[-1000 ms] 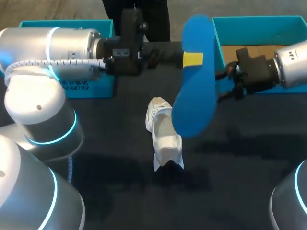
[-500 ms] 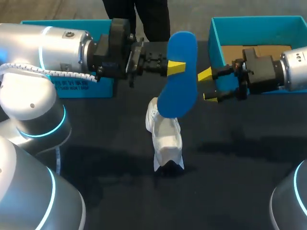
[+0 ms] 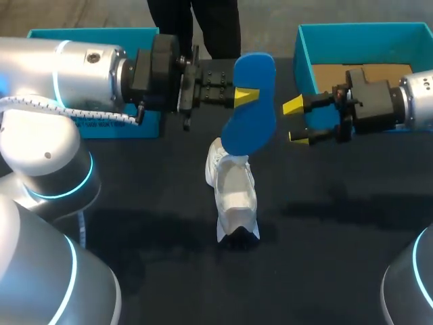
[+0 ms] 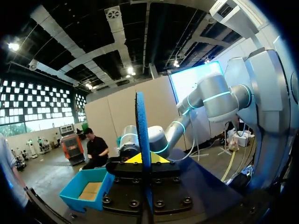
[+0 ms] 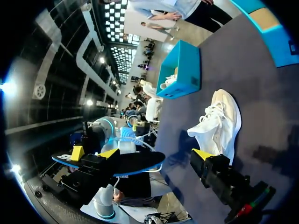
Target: Take the shoe out of the shoebox, open the shoe tongue, remove and reinsert the insole, then place the shoe into the shoebox
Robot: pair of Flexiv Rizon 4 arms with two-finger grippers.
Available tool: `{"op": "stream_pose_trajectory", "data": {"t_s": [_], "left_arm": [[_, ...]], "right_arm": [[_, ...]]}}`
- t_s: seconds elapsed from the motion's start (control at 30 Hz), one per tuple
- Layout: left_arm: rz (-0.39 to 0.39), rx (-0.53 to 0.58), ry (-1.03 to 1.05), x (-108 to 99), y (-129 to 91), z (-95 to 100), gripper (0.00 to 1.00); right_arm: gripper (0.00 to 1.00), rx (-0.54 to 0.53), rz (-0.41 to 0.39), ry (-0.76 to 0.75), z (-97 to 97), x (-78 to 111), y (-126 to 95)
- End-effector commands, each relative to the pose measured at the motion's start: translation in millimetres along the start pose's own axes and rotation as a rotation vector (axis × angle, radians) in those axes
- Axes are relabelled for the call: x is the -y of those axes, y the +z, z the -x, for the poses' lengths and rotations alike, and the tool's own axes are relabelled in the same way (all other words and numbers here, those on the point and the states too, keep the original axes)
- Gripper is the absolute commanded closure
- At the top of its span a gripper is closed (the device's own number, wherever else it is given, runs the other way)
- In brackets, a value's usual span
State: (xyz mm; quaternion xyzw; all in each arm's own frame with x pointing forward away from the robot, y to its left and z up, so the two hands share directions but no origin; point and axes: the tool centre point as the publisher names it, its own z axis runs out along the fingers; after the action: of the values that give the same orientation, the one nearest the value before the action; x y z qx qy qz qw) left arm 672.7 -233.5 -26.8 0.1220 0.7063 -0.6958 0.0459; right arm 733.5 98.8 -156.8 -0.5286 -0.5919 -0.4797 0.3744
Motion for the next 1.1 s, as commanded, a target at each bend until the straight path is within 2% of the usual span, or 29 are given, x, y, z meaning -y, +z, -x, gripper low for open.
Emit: {"op": "stream_pose_trajectory", "data": {"t_s": [0.03,0.07,0.13,0.27,0.3,0.47,0.5,0.7,0.93,1.03,1.07,1.1], "left_arm": [[-0.001,0.003,0.001,-1,-1,-1.8,1.00],[-0.001,0.003,0.001,-1,-1,-1.8,1.00],[0.030,-0.021,0.104,-10,-1,-2.7,1.00],[0.042,-0.023,0.294,-23,-1,0.9,1.00],[0.022,0.007,0.294,-24,0,2.2,1.00],[-0.003,0.002,0.556,-32,-2,7.1,1.00],[0.011,-0.042,0.640,-36,-2,7.4,1.00],[0.046,-0.149,0.949,-51,-3,7.9,1.00],[0.152,-0.193,1.311,-66,0,14.7,1.00],[0.213,-0.177,1.441,-69,3,19.0,1.00],[0.201,-0.159,1.467,-69,4,20.4,1.00],[0.227,-0.140,1.495,-70,5,21.6,1.00]], "right_arm": [[0.00,0.001,0.000,0.000,-0.2,-0.6,2],[0.00,-0.002,0.008,0.002,-0.1,-0.5,0],[0.00,-0.006,0.014,0.014,-2.4,-1.1,-3],[0.00,-0.002,-0.003,0.052,-8.6,-4.7,-5],[0.00,-0.004,-0.004,0.054,-10.0,-6.0,-6],[0.00,-0.009,-0.013,0.099,-19.6,-11.4,-10],[0.00,-0.006,-0.009,0.110,-20.7,-12.7,-11],[0.00,-0.026,0.012,0.162,-26.0,-18.0,-14],[0.00,-0.041,0.027,0.201,-32.4,-21.4,-17],[0.00,-0.048,0.018,0.208,-35.3,-22.4,-16],[0.00,-0.051,0.016,0.209,-36.2,-22.7,-16],[0.00,-0.059,0.012,0.213,-36.9,-22.8,-15]]}}
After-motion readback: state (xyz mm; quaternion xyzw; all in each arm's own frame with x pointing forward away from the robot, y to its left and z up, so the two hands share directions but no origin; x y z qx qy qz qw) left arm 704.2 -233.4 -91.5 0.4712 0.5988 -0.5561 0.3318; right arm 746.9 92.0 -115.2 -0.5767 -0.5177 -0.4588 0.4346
